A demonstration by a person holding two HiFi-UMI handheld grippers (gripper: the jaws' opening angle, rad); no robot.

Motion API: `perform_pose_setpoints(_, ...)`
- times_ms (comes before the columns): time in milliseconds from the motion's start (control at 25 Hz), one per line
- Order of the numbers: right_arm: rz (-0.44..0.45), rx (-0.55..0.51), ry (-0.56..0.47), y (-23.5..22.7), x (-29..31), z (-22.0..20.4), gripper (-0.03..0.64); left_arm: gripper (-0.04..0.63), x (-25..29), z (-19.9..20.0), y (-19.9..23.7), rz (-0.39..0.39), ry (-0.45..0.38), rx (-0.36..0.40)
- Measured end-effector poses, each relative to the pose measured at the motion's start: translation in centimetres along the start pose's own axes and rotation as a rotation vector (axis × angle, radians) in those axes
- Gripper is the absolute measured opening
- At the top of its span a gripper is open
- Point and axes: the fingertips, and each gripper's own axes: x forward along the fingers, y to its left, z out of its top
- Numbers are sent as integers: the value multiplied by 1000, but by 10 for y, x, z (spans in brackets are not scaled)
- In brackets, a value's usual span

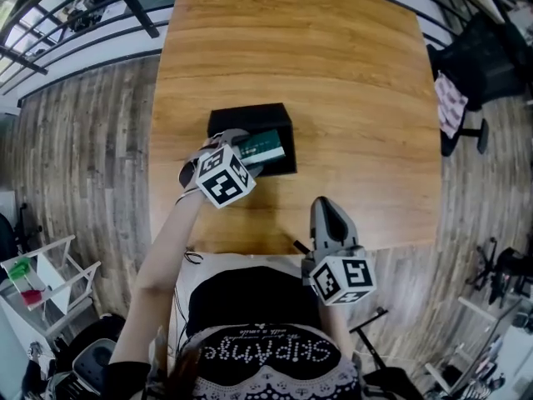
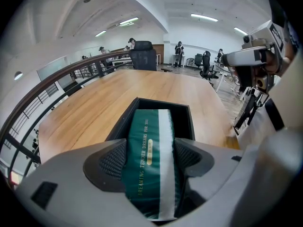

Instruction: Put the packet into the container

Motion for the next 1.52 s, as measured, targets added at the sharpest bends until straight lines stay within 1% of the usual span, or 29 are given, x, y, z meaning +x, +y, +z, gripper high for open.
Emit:
perform_pose_setpoints(160, 32, -5, 8, -2, 1, 1, 40, 333, 0, -1, 1, 2, 5, -10)
perform_pose_setpoints(280, 40, -5, 7, -6, 0, 1, 41, 336, -2, -1, 4, 10, 5, -13)
perform_pose_setpoints(520, 0, 17, -20, -19, -17, -1, 41, 351, -9, -7, 7, 48, -13, -30)
perform_pose_setpoints(640, -28, 25, -29, -29, -25, 1, 41, 354, -17, -3, 6, 61, -19, -29)
perform_pose_setpoints(760, -40, 39, -44, -29, -28, 3, 41, 353, -30, 2, 6, 71, -52, -27)
perform_pose_setpoints(880, -37, 37, -56, -21, -29, 2, 41, 353, -40, 7, 3, 70, -99, -48)
perform_pose_setpoints(1120, -39, 29, -68, 0, -35, 0, 41, 348, -60, 18, 11, 131, -209, -81)
perform_pose_setpoints(1160, -42, 28, -71, 3, -37, 1, 40, 340, -64, 21, 12, 144, -236, -93)
perform_pose_setpoints(1200, -47, 26, -73, 5, -39, 1, 41, 312, -69, 23, 15, 164, -261, -106)
perform_pose_setpoints(1240, -52, 25, -77, 7, -42, 0, 41, 259, -73, 24, 18, 189, -279, -117)
perform_pose_setpoints(1320, -62, 24, -85, 10, -46, 0, 40, 194, -78, 23, 23, 238, -297, -131)
perform_pose_setpoints(1440, -79, 23, -100, 13, -52, 1, 40, 98, -79, 19, 26, 283, -316, -163)
perform_pose_setpoints(1520, -89, 20, -110, 14, -57, 2, 41, 58, -80, 16, 26, 303, -318, -194)
